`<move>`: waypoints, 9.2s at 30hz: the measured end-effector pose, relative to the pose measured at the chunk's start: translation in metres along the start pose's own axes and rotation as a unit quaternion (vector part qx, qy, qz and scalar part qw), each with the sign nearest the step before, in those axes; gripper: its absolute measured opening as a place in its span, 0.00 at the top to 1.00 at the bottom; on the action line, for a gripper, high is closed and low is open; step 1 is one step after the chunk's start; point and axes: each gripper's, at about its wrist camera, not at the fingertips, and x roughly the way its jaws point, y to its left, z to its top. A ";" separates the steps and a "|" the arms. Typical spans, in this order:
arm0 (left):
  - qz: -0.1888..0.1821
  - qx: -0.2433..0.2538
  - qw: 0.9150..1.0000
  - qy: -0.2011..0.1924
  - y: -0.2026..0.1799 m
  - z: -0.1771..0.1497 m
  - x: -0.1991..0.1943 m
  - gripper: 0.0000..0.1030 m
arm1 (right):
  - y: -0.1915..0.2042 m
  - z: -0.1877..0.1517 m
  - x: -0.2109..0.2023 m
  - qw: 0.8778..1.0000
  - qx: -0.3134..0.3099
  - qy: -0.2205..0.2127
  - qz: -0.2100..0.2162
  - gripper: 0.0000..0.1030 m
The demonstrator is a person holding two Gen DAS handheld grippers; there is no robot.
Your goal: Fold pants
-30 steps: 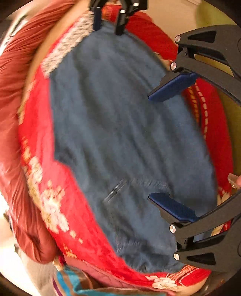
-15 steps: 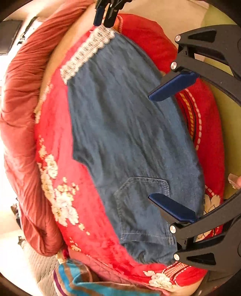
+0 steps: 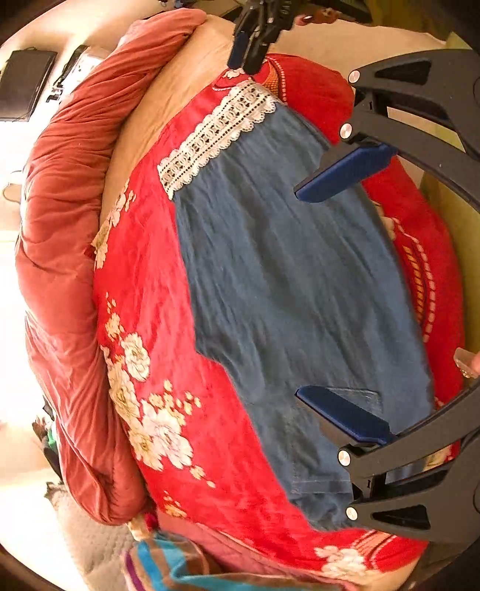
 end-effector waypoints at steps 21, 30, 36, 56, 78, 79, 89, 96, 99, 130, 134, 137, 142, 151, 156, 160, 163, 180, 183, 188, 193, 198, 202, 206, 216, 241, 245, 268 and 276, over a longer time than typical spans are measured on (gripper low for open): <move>-0.026 0.127 0.990 0.059 -0.083 0.118 0.134 0.09 | -0.016 -0.013 0.044 0.998 0.048 0.018 0.042 0.21; -0.068 0.145 0.983 0.092 -0.102 0.129 0.203 0.11 | -0.019 -0.006 0.052 0.994 0.069 0.009 0.080 0.30; -0.129 0.121 0.978 0.107 -0.110 0.124 0.210 0.56 | -0.020 -0.002 0.066 0.993 0.073 0.012 0.097 0.45; -0.211 0.027 0.976 0.037 -0.061 0.127 0.140 0.93 | 0.036 0.034 0.043 0.990 -0.007 -0.019 0.137 0.70; -0.162 -0.170 0.972 -0.009 0.118 0.049 0.115 0.82 | 0.192 0.018 0.104 0.968 -0.173 0.074 0.167 0.70; -0.159 -0.190 0.969 -0.011 0.133 0.040 0.112 0.81 | 0.198 0.015 0.107 0.966 -0.184 0.077 0.163 0.70; -0.227 -0.339 0.912 -0.037 0.208 -0.021 0.091 0.67 | 0.254 -0.012 0.106 0.934 -0.275 0.102 0.204 0.49; -0.258 -0.318 0.912 -0.012 0.180 -0.010 0.100 0.49 | 0.221 0.027 0.070 0.951 -0.239 0.025 0.192 0.41; -0.242 -0.326 0.914 0.003 0.174 -0.005 0.112 0.44 | 0.191 0.047 0.085 0.969 -0.200 0.023 0.142 0.41; -0.075 -0.228 0.970 -0.032 0.170 0.000 0.070 0.37 | 0.162 0.071 0.151 0.981 -0.175 0.042 0.065 0.27; -0.066 -0.211 0.975 -0.031 0.163 -0.014 0.049 0.27 | 0.162 0.062 0.124 0.981 -0.176 0.027 0.076 0.22; -0.059 -0.203 0.977 -0.017 0.156 -0.029 0.040 0.28 | 0.163 0.056 0.109 0.980 -0.181 0.021 0.083 0.22; -0.109 -0.231 0.967 0.008 0.147 -0.063 0.028 0.56 | 0.170 0.040 0.096 0.973 -0.199 0.032 0.109 0.27; -0.189 -0.245 0.949 0.056 0.116 -0.085 0.033 0.60 | 0.183 0.010 0.100 0.963 -0.231 0.071 0.122 0.41; -0.190 -0.246 0.947 0.080 0.103 -0.085 0.051 0.57 | 0.175 0.008 0.102 0.965 -0.219 0.075 0.120 0.40; -0.182 -0.243 0.949 0.080 0.097 -0.084 0.053 0.91 | 0.174 0.004 0.109 0.967 -0.208 0.086 0.122 0.40; -0.167 -0.233 0.956 0.055 0.100 -0.081 0.034 0.92 | 0.180 0.005 0.103 0.965 -0.212 0.077 0.131 0.40; -0.121 -0.202 0.969 0.075 0.095 -0.088 0.036 0.81 | 0.182 -0.010 0.116 0.960 -0.241 0.103 0.101 0.40; -0.115 -0.199 0.971 0.073 0.095 -0.088 0.034 0.78 | 0.181 -0.009 0.113 0.961 -0.236 0.103 0.103 0.38; -0.101 -0.191 0.974 0.067 0.093 -0.087 0.029 0.72 | 0.179 -0.006 0.107 0.963 -0.228 0.099 0.101 0.35; -0.093 -0.187 0.976 0.061 0.093 -0.086 0.023 0.67 | 0.176 -0.003 0.100 0.967 -0.220 0.091 0.096 0.27; -0.083 -0.186 0.978 0.053 0.094 -0.086 0.017 0.59 | 0.172 0.000 0.093 0.970 -0.211 0.080 0.086 0.22; -0.071 -0.185 0.979 0.043 0.096 -0.086 0.009 0.46 | 0.170 0.003 0.089 0.973 -0.202 0.072 0.083 0.13; -0.064 -0.185 0.980 0.035 0.098 -0.086 0.002 0.36 | 0.168 0.007 0.085 0.977 -0.190 0.064 0.077 0.10; -0.013 -0.166 0.986 0.007 0.098 -0.084 -0.017 0.18 | 0.170 0.013 0.076 0.981 -0.179 0.048 0.061 0.10; 0.000 -0.262 0.965 -0.021 0.171 -0.121 -0.038 0.14 | 0.251 0.048 0.079 0.967 -0.232 0.033 0.102 0.09; -0.004 -0.289 0.957 -0.016 0.186 -0.131 -0.035 0.14 | 0.268 0.051 0.088 0.962 -0.246 0.041 0.109 0.09; -0.121 -0.368 0.922 -0.025 0.211 -0.146 -0.013 0.38 | 0.380 0.090 0.161 0.908 -0.349 0.115 0.202 0.09; -0.128 -0.382 0.915 -0.011 0.220 -0.138 0.009 0.38 | 0.423 0.096 0.214 0.877 -0.388 0.171 0.229 0.09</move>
